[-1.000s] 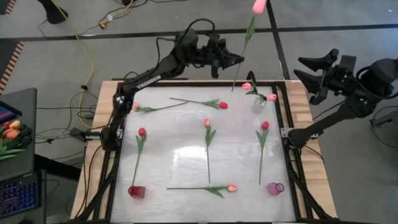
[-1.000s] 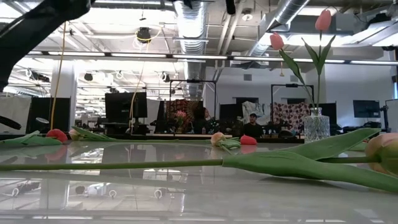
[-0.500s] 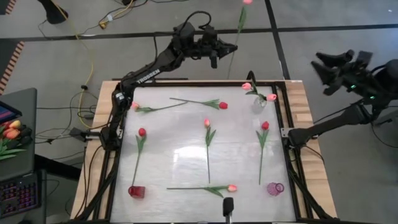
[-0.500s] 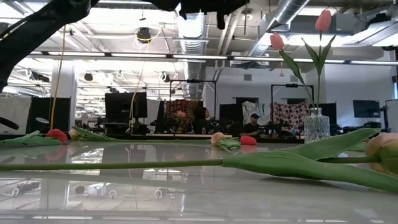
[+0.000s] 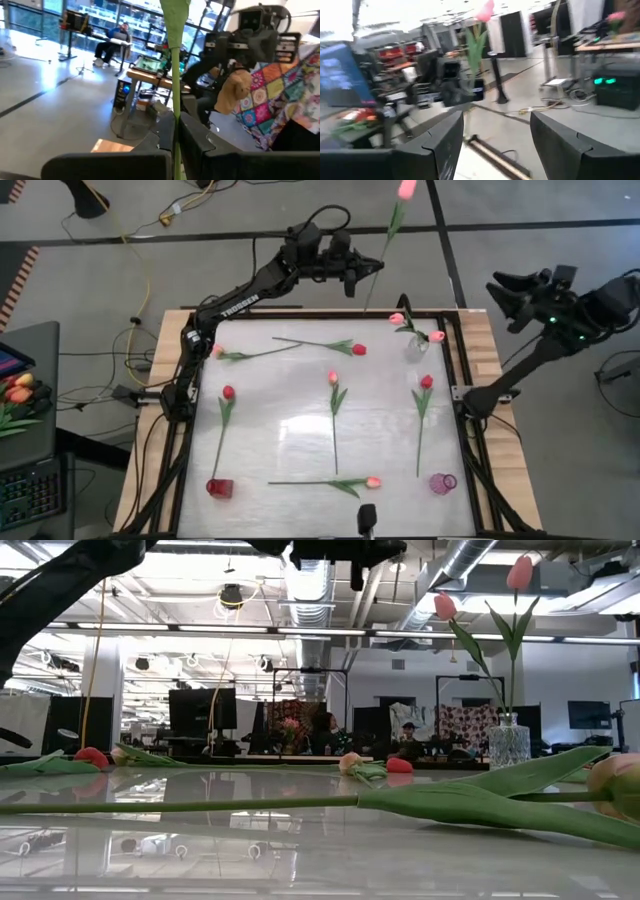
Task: Sort flowers into vase by color
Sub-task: Put the pink flower in the transparent vase
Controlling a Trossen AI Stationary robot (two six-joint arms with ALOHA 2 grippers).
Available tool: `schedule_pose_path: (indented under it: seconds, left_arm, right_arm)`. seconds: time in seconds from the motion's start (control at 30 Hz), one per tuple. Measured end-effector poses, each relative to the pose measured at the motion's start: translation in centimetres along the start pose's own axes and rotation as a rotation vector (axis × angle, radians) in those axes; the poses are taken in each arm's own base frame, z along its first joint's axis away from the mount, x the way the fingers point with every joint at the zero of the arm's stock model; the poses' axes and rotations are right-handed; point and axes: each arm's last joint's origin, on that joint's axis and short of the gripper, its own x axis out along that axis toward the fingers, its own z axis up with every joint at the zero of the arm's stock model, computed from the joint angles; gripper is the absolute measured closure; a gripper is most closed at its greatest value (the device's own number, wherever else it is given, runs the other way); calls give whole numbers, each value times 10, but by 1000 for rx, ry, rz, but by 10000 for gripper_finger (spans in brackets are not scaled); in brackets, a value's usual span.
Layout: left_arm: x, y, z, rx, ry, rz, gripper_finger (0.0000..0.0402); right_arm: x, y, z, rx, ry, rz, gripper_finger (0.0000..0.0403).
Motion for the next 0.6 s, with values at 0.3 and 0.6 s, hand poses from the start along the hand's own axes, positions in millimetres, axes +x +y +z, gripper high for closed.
schedule_pose_path:
  seconds: [0.3,0.6]
  left_arm:
    - [18,-40,-14,23,61,-133,401]
    - [27,-72,-20,16,77,-263,401]
  right_arm:
    - [6,7,-4,115,25,33,148]
    - [5,70,-11,68,40,91,148]
